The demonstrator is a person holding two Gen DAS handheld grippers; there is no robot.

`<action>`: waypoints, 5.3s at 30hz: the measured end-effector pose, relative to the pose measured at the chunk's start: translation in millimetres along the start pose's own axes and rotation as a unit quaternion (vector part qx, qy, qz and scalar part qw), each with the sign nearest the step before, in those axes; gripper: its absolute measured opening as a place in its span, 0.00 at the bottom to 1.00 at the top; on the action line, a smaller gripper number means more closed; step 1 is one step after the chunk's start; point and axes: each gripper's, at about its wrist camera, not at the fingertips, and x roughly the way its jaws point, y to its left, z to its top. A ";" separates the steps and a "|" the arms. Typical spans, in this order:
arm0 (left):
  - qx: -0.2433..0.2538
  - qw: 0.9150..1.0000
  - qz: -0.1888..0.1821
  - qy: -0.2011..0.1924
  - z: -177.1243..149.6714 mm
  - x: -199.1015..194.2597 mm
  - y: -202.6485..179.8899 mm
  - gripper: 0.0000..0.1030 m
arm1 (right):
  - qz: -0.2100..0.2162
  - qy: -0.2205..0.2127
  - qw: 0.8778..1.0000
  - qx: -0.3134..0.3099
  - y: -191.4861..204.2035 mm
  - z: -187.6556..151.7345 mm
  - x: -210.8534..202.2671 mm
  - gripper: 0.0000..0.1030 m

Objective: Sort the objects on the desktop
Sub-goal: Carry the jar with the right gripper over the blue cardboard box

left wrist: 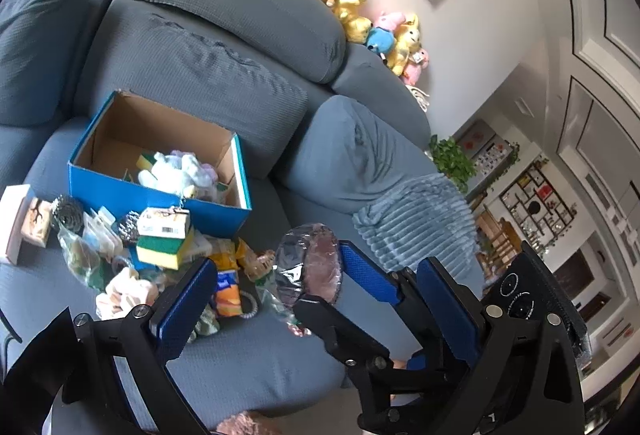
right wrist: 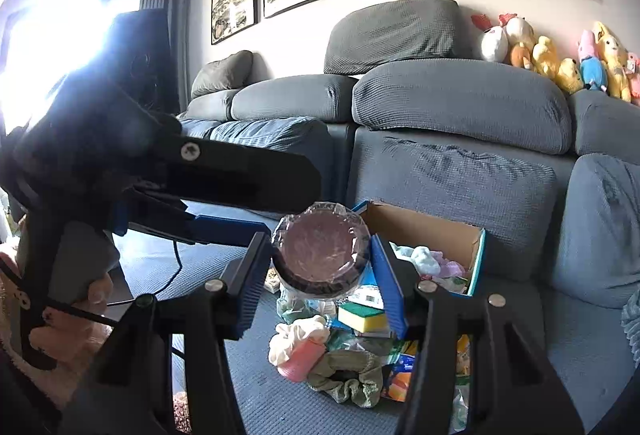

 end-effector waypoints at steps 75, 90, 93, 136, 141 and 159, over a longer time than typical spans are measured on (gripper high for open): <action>-0.001 0.998 0.056 -0.014 60.3 79.4 71.7 0.97 | 0.002 -0.009 0.999 0.048 -67.6 -9.0 93.0 0.51; 0.008 0.999 0.053 -0.003 73.6 107.0 75.1 0.97 | -0.005 -0.023 0.998 0.062 -89.9 -12.0 108.0 0.51; 0.008 0.999 0.051 -0.001 76.2 111.8 77.0 0.97 | -0.009 -0.024 0.998 0.061 -93.8 -12.1 110.8 0.51; 0.009 1.000 0.021 0.006 125.5 212.7 133.1 0.97 | -0.027 -0.057 0.991 0.117 -167.2 -32.3 183.4 0.51; 0.012 1.000 0.012 0.004 127.3 220.6 137.7 0.97 | -0.037 -0.062 0.990 0.120 -173.9 -34.9 183.1 0.51; -0.044 0.999 -0.007 0.012 125.8 234.1 183.0 0.97 | -0.033 -0.017 0.993 0.112 -180.3 -29.2 218.0 0.51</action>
